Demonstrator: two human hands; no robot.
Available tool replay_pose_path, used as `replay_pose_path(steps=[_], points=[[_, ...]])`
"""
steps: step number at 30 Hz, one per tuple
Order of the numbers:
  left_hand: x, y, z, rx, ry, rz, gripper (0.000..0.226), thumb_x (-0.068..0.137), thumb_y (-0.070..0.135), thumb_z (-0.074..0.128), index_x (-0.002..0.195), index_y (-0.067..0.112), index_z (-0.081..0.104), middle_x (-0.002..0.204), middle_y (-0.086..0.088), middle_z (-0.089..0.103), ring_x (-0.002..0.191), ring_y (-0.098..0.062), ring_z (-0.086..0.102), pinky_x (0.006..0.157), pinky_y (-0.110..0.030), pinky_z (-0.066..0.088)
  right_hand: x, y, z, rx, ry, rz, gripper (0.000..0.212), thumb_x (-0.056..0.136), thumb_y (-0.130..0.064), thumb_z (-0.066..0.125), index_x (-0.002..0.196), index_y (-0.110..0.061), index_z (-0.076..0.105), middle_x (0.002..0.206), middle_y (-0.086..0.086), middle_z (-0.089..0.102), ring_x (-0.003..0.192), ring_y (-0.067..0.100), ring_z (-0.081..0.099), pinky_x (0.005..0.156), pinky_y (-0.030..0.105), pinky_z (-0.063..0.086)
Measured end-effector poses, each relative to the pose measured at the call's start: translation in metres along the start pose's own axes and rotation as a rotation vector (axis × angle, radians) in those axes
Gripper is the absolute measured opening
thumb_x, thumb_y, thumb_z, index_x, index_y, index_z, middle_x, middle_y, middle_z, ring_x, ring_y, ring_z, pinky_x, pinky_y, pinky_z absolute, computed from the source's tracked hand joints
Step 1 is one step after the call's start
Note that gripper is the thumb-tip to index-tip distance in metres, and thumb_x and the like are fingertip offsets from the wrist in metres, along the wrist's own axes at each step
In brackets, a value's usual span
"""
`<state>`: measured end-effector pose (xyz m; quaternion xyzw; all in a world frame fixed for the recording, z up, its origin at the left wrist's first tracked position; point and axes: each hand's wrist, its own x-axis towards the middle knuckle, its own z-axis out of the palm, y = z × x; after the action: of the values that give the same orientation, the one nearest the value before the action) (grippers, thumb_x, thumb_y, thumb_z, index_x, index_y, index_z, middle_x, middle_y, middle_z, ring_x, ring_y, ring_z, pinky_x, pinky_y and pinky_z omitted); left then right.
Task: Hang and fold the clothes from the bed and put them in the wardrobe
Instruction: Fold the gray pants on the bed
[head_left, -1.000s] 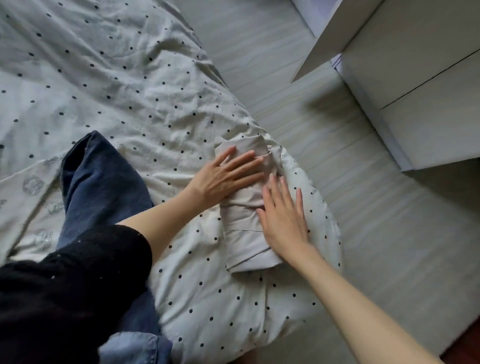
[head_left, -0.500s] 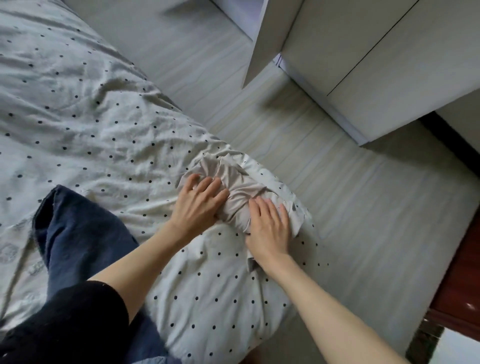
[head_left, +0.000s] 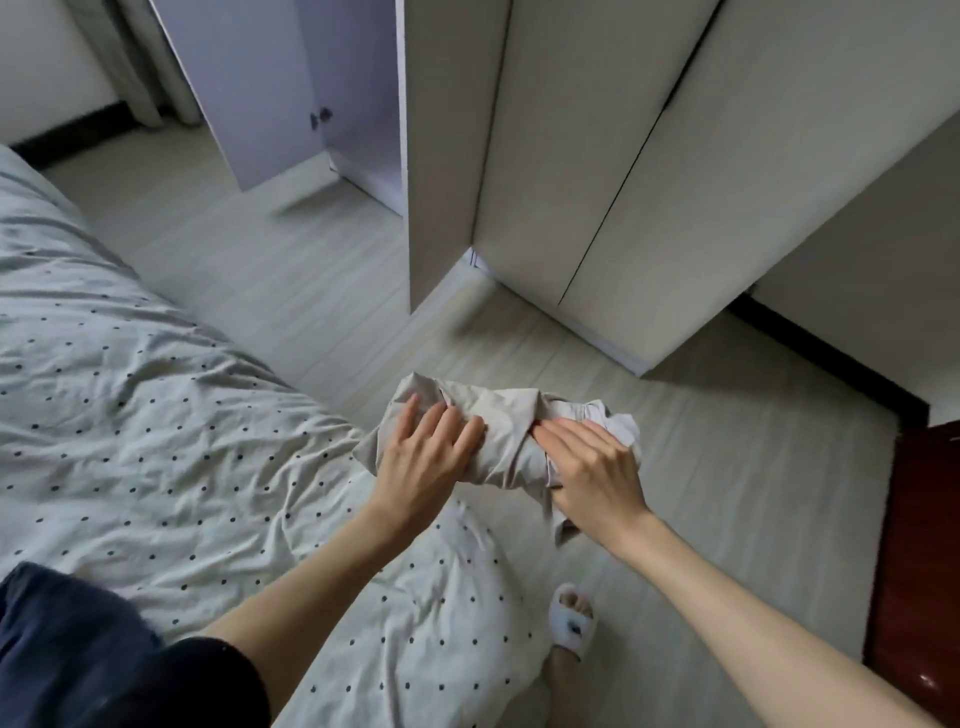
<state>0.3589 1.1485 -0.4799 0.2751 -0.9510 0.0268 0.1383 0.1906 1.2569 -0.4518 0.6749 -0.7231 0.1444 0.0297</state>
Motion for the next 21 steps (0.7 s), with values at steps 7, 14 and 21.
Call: replay_pose_path(steps=[7,14,21], points=[[0.196,0.070,-0.050,-0.014,0.244,-0.047,0.015,0.082,0.005,0.059,0.089,0.014,0.068,0.082,-0.006,0.066,0.073,-0.025,0.064,0.064,-0.035,0.052,0.070,0.166,-0.104,-0.059,0.151,-0.015,0.051,0.053,-0.003,0.071,0.104,-0.002,0.068,0.108,0.012,0.069,0.105,0.028,0.065,0.092,0.044,0.048],[0.325,0.107,-0.100,0.014,0.368,-0.049,0.017,0.074,0.009,0.069,0.090,0.014,0.070,0.085,-0.005,0.067,0.072,-0.024,0.065,0.059,-0.032,0.051,0.119,0.266,-0.174,-0.013,0.425,-0.004,0.062,0.076,-0.031,0.052,0.131,-0.003,0.047,0.129,0.016,0.056,0.126,0.031,0.046,0.104,0.048,0.034],[0.373,0.074,-0.133,0.137,0.383,-0.106,0.027,0.068,0.008,0.055,0.090,0.012,0.070,0.083,-0.007,0.066,0.070,-0.024,0.065,0.055,-0.030,0.051,0.194,0.277,-0.176,-0.066,0.400,-0.013,0.082,0.052,-0.014,0.090,0.124,0.005,0.056,0.116,0.022,0.063,0.111,0.038,0.060,0.093,0.056,0.046]])
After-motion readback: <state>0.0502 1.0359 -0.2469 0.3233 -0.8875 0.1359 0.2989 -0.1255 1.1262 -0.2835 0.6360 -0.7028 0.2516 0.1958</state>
